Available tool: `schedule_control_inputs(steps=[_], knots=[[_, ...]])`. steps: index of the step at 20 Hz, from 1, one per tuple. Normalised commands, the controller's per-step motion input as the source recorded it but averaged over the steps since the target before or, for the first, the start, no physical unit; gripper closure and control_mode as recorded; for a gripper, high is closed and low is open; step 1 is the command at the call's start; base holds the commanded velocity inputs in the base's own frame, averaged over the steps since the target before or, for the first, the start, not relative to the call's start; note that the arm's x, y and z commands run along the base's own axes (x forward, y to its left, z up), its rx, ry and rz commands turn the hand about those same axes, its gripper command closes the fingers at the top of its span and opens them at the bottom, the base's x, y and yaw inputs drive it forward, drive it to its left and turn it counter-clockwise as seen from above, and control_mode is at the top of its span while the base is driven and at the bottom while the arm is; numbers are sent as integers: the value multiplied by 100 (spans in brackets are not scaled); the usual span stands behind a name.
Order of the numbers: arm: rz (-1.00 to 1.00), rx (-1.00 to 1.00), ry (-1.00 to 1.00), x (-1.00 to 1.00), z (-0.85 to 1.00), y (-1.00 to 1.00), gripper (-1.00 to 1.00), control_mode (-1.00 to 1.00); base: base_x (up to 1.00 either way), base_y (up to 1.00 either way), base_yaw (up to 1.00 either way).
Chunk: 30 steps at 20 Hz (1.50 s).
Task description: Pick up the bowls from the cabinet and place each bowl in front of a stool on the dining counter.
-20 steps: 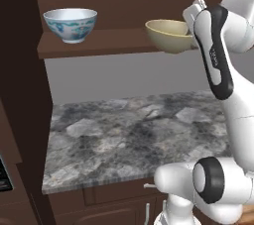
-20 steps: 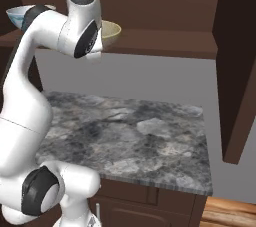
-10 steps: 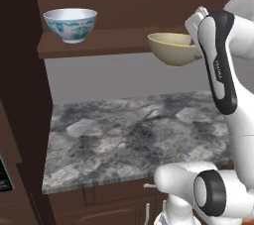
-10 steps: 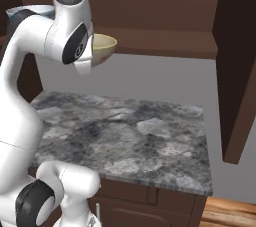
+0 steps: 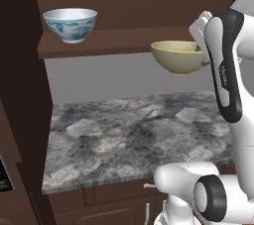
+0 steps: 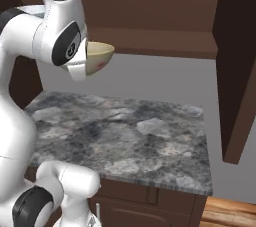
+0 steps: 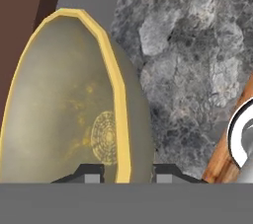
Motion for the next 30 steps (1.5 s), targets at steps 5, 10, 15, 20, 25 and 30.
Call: schedule_control_inputs(steps=[5, 10, 15, 20, 25, 30], knots=[[-3, -7, -3, -42, -32, 1, 100, -100, 0, 0, 0], [-4, 0, 0, -44, -5, 0, 100, 100, -40, -10, -6], [0, 0, 0, 0, 0, 0, 100, 100, -100, -46, -38], [0, 0, 0, 0, 0, 0, 100, 100, -98, -18, -65], [0, 0, 0, 0, 0, 0, 100, 100, -45, 0, -95], [0, 0, 0, 0, 0, 0, 100, 100, -18, 0, -100]])
